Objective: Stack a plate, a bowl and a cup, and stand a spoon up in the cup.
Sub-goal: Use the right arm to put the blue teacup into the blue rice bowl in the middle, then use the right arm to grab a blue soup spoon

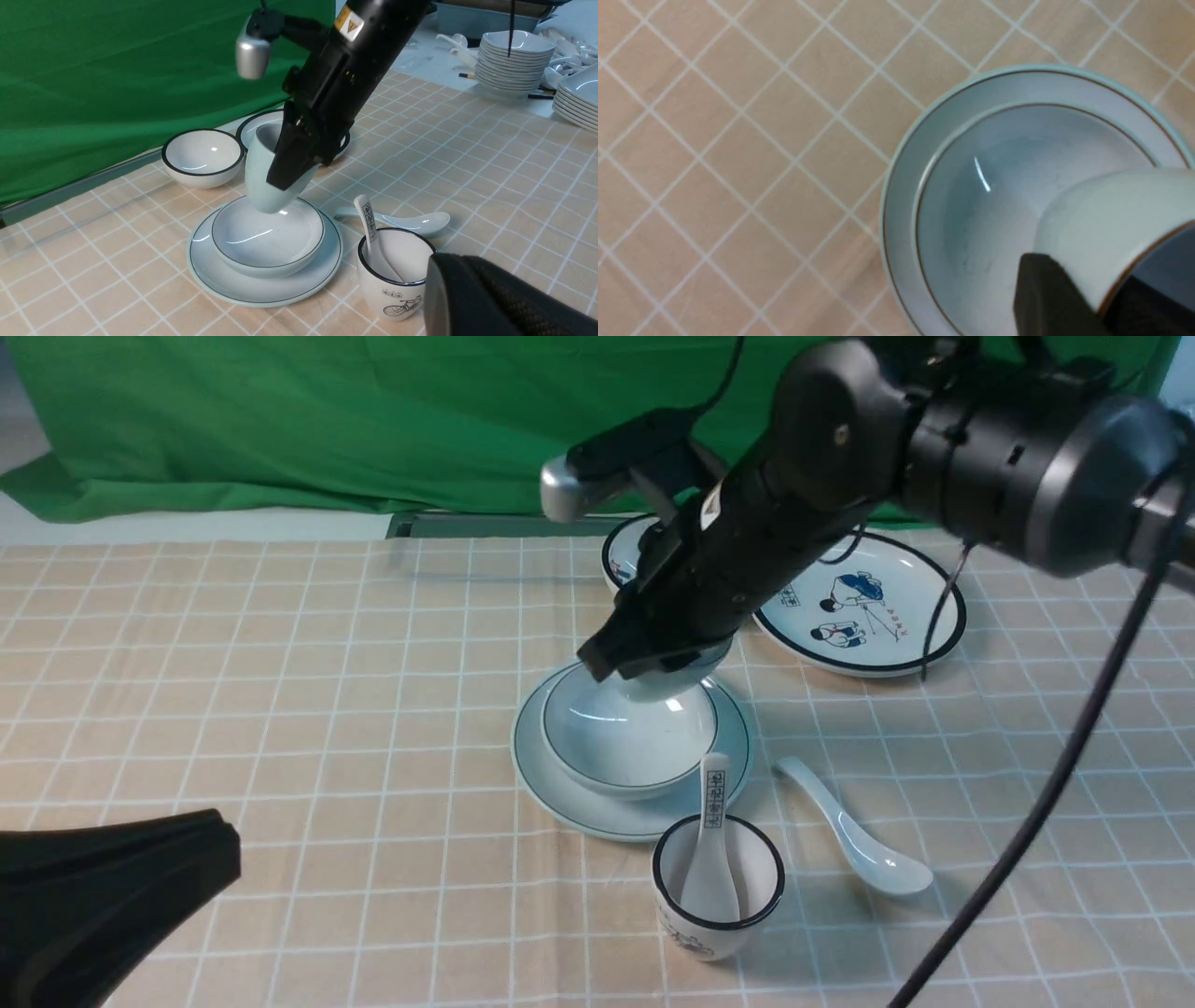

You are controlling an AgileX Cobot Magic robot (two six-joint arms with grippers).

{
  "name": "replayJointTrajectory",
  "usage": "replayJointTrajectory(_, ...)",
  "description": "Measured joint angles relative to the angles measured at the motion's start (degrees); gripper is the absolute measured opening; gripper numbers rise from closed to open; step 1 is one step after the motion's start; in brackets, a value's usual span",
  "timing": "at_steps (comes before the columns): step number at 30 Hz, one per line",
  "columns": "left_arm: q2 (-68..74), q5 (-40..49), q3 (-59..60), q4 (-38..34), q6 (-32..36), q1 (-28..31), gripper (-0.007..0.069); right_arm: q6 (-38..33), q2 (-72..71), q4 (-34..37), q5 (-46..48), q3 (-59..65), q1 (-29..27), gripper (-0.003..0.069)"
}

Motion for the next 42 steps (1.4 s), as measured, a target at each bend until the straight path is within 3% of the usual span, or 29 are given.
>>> replayJointTrajectory(8, 0.00, 0.00, 0.00, -0.05, 0.00, 0.00, 0.0001, 1.86, 5.61, -0.25, -1.65, 0.00, 0.07, 0.0083)
replayJointTrajectory(11, 0.00, 0.00, 0.00, -0.05, 0.00, 0.00, 0.0002, 2.23, 6.56, -0.18, -2.82, -0.06, 0.07, 0.0120)
replayJointTrajectory(19, 0.00, 1.01, 0.00, -0.05, 0.00, 0.00, 0.0002, 2.38, 6.34, -0.61, -2.51, -0.60, 0.07, 0.0460)
replayJointTrajectory(22, 0.00, 1.30, 0.00, -0.05, 0.00, 0.00, 0.0002, 2.38, 4.86, -1.88, 1.47, -2.25, 0.07, 0.0510)
replayJointTrajectory(26, 0.00, 1.42, 0.00, -0.05, 0.00, 0.00, 0.0002, 2.57, -0.31, -6.98, 10.80, -5.35, 0.07, 0.0488)
replayJointTrajectory(29, 0.00, 1.43, 0.00, -0.05, 0.00, 0.00, 0.0002, 5.58, -6.18, -15.92, 20.77, -4.65, -0.88, 0.0396)
replayJointTrajectory(33, 0.00, 1.48, 0.00, -0.05, 0.00, 0.00, 0.0002, 7.21, -9.54, -16.56, 24.20, 1.96, -5.14, 0.0332)
replayJointTrajectory(36, 0.00, 1.48, 0.00, -0.05, 0.00, 0.00, 0.0002, 6.13, -10.30, -10.52, 14.75, 16.49, -11.66, 0.0343)
replayJointTrajectory(42, 0.00, 1.48, 0.00, 0.12, 0.00, 0.00, 0.0002, 0.18, -6.79, -2.98, 0.27, 24.67, -13.83, 0.0423)
